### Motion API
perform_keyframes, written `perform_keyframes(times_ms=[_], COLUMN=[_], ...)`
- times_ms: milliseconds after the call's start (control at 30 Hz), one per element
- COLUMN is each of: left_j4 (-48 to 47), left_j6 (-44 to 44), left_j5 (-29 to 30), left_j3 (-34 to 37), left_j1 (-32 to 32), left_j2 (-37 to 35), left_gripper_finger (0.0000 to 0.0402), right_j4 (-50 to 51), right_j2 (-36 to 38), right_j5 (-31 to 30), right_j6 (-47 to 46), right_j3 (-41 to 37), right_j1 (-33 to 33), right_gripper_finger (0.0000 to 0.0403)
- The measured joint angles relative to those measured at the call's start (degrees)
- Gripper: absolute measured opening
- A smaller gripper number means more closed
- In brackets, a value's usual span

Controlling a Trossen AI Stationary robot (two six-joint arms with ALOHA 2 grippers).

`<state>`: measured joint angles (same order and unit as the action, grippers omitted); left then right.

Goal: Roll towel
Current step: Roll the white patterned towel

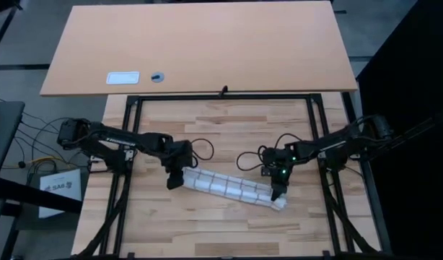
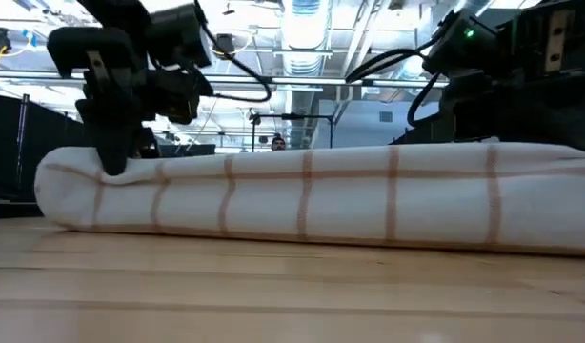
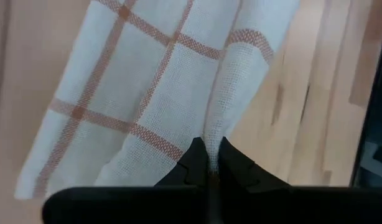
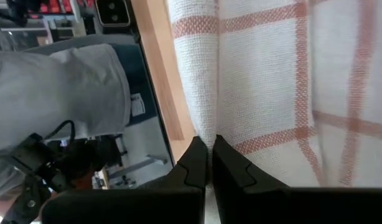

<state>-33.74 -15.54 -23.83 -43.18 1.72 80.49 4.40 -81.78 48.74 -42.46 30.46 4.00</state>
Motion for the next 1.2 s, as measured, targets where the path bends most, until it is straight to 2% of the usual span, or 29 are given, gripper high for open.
perform_keyframes(times_ms=[200, 467, 633, 1000, 1200], left_j4=[1.87, 4.27, 4.98, 5.84, 5.87], left_j6=[2.26, 3.97, 4.38, 5.21, 4.16], left_j5=[-3.43, -4.43, -7.38, -7.73, -7.08], left_j3=[3.36, 5.01, 5.04, 5.07, 5.07], left_j1=[5.19, 7.08, 8.82, 10.25, 10.87], left_j2=[0.17, 0.17, 0.17, 0.19, 0.17], left_gripper_finger=[0.0, 0.0, 0.0, 0.0004, 0.0021], right_j4=[1.27, 6.73, 7.32, 9.14, 9.93], right_j2=[-0.04, -0.05, -0.07, -0.07, -0.07], right_j5=[1.09, 0.57, 4.37, 5.63, 5.08], right_j6=[2.4, 7.7, 8.04, 10.53, 10.73], right_j3=[0.07, 0.13, 0.04, 0.0, 0.02], right_j1=[-3.06, -5.92, -10.59, -20.46, -21.54], right_gripper_finger=[0.0, 0.0, 0.0, 0.0, 0.0005])
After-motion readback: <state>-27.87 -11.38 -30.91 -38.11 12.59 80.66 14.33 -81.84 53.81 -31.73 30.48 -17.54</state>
